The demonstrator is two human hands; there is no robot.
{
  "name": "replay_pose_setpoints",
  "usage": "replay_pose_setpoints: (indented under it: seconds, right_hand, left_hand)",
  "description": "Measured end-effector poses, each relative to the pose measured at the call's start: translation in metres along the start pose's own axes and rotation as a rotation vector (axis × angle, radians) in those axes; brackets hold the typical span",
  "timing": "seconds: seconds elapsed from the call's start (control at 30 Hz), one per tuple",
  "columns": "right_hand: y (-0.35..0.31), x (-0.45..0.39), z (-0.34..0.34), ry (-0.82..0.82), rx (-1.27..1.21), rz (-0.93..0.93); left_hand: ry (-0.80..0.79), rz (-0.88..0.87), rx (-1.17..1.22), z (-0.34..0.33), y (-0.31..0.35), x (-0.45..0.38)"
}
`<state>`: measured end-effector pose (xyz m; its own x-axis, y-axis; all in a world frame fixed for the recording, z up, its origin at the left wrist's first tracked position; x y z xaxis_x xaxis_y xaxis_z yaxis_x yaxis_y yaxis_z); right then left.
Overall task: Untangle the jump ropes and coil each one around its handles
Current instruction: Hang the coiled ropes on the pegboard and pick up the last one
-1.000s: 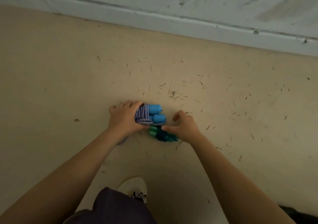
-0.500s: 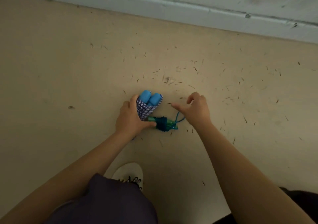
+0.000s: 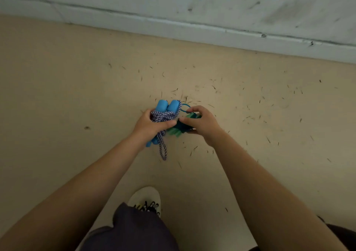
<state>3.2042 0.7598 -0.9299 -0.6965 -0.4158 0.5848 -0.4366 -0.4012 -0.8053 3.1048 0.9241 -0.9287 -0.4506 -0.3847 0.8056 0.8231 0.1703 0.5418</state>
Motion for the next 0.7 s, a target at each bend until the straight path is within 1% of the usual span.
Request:
replay_pose_setpoints:
  seconds: [0.1, 0.2, 0.3, 0.37, 0.47, 0.6, 0.7]
  right_hand:
    - [-0.073, 0.022, 0.013, -0.032, -0.034, 0.107]
    - [-0.161, 0.068, 0.028, -0.065, -0.085, 0.212]
    - [-0.247, 0.132, 0.042, -0.128, -0.130, 0.277]
    - [-0.300, 0.180, 0.053, -0.156, -0.157, 0.330]
    - [-0.378, 0.260, 0.077, -0.143, -0.167, 0.404]
    - [-0.476, 0.372, 0.106, -0.081, -0.077, 0.429]
    - [-0.541, 0.453, 0.116, -0.141, 0.149, 0.455]
  left_hand:
    - [-0.059, -0.063, 0.112, 0.018, 0.058, 0.043]
    - [-0.133, -0.123, 0.137, 0.031, 0.125, 0.108]
    - [-0.179, -0.149, 0.167, 0.040, 0.188, 0.188]
    - [-0.215, -0.145, 0.236, 0.049, 0.226, 0.247]
    - [-0.262, -0.148, 0.341, 0.065, 0.279, 0.338]
    - [-0.241, -0.179, 0.457, 0.090, 0.342, 0.465]
    - [-0.211, -0.230, 0.549, 0.106, 0.390, 0.564]
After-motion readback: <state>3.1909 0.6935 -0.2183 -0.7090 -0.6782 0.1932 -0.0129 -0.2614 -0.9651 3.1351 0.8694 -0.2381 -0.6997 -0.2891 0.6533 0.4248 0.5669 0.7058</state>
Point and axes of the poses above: each hand's wrist, its own x-axis away from the middle knuckle, its own z-axis out of the back of the hand, y = z × x, the point moved 5 cm from there along -x, towards the middle knuckle, and after that the axes turned 11 degrees about z, right-handed, at the moved point
